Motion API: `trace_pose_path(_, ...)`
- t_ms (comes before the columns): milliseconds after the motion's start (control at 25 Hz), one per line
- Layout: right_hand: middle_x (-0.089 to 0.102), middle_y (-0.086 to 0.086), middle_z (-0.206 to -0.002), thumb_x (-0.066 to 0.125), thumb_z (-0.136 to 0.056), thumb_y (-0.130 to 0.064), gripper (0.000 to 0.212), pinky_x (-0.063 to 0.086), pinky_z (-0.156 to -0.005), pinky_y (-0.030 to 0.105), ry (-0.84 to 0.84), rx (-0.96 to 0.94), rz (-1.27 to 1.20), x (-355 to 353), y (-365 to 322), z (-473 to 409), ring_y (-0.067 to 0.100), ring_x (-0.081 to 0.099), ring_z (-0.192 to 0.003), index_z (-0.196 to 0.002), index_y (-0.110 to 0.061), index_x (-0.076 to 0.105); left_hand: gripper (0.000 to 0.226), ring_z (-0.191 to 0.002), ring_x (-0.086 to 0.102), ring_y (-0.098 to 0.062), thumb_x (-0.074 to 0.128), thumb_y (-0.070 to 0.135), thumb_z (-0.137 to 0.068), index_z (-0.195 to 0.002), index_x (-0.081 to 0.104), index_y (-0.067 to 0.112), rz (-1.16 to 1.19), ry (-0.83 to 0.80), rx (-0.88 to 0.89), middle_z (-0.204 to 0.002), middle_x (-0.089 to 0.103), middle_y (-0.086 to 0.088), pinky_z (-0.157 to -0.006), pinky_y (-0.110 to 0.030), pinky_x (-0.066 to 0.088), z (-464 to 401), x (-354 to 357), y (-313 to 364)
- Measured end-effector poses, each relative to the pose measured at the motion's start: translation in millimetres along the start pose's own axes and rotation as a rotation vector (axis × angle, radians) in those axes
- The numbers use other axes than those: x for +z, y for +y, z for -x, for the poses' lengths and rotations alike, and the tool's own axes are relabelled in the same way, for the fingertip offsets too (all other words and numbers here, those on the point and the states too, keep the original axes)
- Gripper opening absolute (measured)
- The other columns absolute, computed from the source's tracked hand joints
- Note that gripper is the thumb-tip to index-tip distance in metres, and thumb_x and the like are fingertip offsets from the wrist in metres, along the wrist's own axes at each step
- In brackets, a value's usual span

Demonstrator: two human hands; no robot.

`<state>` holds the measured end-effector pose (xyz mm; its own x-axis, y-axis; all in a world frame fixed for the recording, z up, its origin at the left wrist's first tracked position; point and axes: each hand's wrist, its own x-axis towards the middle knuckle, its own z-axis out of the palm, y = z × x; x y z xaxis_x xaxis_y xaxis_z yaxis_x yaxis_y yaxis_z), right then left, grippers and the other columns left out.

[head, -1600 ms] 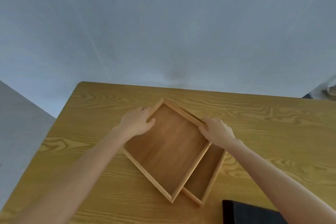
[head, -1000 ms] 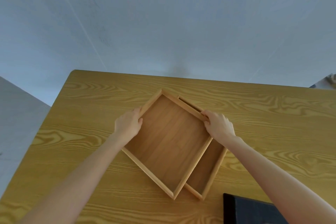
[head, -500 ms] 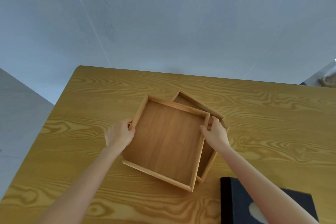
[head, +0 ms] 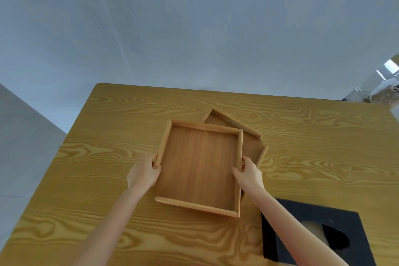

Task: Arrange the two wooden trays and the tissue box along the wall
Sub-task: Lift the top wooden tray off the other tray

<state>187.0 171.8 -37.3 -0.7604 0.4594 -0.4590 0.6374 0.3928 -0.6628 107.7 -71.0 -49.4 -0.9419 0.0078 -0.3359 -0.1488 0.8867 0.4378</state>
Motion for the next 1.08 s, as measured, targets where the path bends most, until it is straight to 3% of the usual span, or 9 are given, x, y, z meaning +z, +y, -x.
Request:
trace_pose_path(160,0.058,-0.005,-0.084,0.052,-0.089,-0.010,0.050,0.046,-0.057,0.016,-0.002,-0.005,-0.069,-13.5,3.9,10.5,0.012,0.060,-0.076,-0.136,-0.010,0.036,0.040,-0.103,0.061,-0.028,0.053,0.025,-0.088,-0.127,0.049,0.016,0.049,0.002,0.018,-0.119,0.064,-0.007,-0.079,-0.034,0.046,15.4,-4.1,1.8)
trace_pose_path(240,0.062,0.001,-0.095,0.054,-0.089,-0.010,0.051,0.047,-0.064,0.017,0.016,-0.039,-0.090,-24.7,5.4,14.3,0.009,0.057,-0.075,-0.136,-0.009,0.036,0.045,-0.107,0.060,-0.026,0.054,0.027,-0.088,-0.131,0.045,0.016,0.076,0.010,0.038,-0.124,0.061,-0.006,-0.084,-0.034,0.046,23.3,-7.4,8.0)
trace_pose_path(360,0.061,0.015,-0.120,0.056,-0.088,-0.011,0.050,0.045,-0.078,0.025,0.082,-0.081,-0.127,-47.4,7.2,18.4,0.016,0.057,-0.091,-0.135,-0.009,0.038,0.048,-0.110,0.058,-0.026,0.055,0.028,-0.088,-0.132,0.044,0.014,0.101,0.031,0.084,-0.126,0.060,-0.008,-0.088,-0.036,0.045,34.3,-9.7,27.7)
trace_pose_path(680,0.058,0.018,-0.126,0.055,-0.089,-0.012,0.045,0.044,-0.083,0.029,0.169,-0.152,-0.180,-133.3,34.7,5.7,0.028,0.056,-0.113,-0.133,-0.010,0.043,0.052,-0.117,0.054,-0.025,0.059,0.030,-0.085,-0.132,0.044,0.012,0.181,0.087,0.173,-0.130,0.057,-0.011,-0.097,-0.037,0.042,63.8,17.9,105.4)
trace_pose_path(920,0.058,0.018,-0.126,0.054,-0.090,-0.012,0.045,0.046,-0.087,0.034,0.210,-0.185,-0.183,-194.2,65.8,-17.8,0.029,0.057,-0.111,-0.133,-0.010,0.042,0.053,-0.118,0.054,-0.025,0.058,0.032,-0.086,-0.133,0.042,0.013,0.199,0.088,0.211,-0.127,0.059,-0.014,-0.099,-0.037,0.041,71.2,49.8,170.0)
trace_pose_path(1080,0.059,0.019,-0.124,0.053,-0.090,-0.011,0.044,0.048,-0.082,0.034,0.237,-0.160,-0.187,-224.4,79.9,-39.3,0.030,0.060,-0.104,-0.133,-0.011,0.043,0.054,-0.118,0.054,-0.026,0.057,0.032,-0.086,-0.133,0.042,0.013,0.215,0.054,0.215,-0.127,0.058,-0.015,-0.099,-0.036,0.041,66.2,66.5,208.5)
